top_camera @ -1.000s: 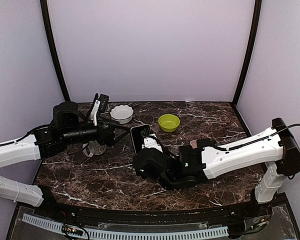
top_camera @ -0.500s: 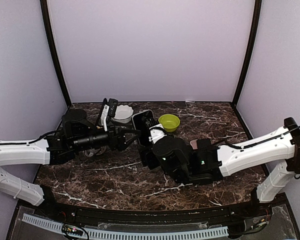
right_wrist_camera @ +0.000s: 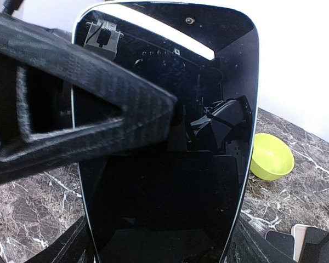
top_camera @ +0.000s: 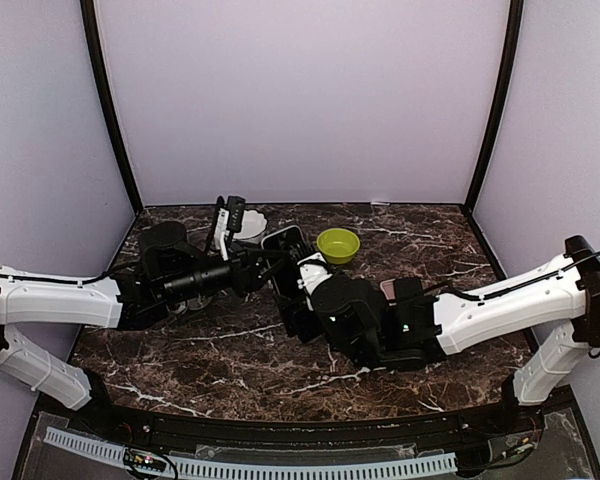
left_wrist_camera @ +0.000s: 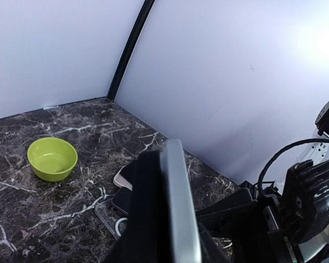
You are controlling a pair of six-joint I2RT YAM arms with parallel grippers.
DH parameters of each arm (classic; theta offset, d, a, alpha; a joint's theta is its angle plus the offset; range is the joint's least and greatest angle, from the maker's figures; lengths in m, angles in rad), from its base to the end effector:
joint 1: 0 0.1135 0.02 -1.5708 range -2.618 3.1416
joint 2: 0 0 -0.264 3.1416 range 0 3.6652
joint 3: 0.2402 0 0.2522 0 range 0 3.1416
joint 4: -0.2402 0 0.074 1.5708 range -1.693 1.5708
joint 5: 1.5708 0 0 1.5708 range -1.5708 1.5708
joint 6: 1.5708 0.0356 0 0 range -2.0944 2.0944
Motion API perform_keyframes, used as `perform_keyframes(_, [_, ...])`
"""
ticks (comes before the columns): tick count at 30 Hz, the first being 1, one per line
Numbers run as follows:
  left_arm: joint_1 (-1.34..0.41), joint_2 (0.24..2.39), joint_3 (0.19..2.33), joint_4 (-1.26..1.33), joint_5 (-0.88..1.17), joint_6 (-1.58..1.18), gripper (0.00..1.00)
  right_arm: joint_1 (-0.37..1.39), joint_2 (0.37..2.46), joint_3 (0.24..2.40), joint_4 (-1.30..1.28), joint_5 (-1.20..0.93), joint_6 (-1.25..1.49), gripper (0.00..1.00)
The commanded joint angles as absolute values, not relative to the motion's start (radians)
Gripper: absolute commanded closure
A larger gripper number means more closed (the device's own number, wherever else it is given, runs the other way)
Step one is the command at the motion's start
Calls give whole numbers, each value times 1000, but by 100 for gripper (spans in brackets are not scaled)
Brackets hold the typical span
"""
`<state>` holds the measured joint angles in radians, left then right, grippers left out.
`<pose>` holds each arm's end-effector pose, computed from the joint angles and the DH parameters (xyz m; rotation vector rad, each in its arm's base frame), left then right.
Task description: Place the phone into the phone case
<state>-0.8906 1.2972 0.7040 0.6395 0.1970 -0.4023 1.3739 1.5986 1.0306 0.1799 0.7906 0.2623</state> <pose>0.1796 -0.2330 0.2855 0.5605 1.5484 -1.1626 0.0948 0.3459 0.2587 -0.5175 1.7824 0.3661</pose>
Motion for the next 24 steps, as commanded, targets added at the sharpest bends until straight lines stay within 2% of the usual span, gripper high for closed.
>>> perform_keyframes(1, [-894, 1329, 709, 697, 231, -407, 83, 1352, 1545, 1018, 286, 767, 252, 75])
perform_keyframes(4, [-893, 1337, 706, 699, 235, -398, 94, 1338, 1546, 1006, 288, 753, 258, 73])
perform_keyframes(5, [-893, 1341, 699, 699, 232, -388, 97, 1333, 1546, 1003, 284, 751, 262, 68])
perform_keyframes(6, [-894, 1343, 694, 700, 226, -370, 99, 1328, 1546, 999, 278, 751, 267, 58])
perform_keyframes(8, [-895, 1358, 673, 711, 201, -333, 100, 1323, 1541, 992, 256, 755, 294, 26])
perform_keyframes(9, [-896, 1372, 657, 716, 190, -321, 100, 1319, 1537, 989, 238, 747, 305, 16])
perform_keyframes(11, [-899, 1393, 627, 748, 169, -278, 100, 1315, 1519, 979, 195, 726, 321, 4])
perform_keyframes(14, [-914, 1425, 574, 867, 133, -197, 100, 1307, 1466, 945, 136, 661, 314, 2])
perform_keyframes(19, [-920, 1515, 491, 1041, 116, -99, 100, 1252, 1365, 889, 132, 372, 247, 1])
perform_keyframes(24, [-919, 1564, 398, 1240, 116, -41, 100, 1178, 1465, 1006, 135, 409, 218, 2])
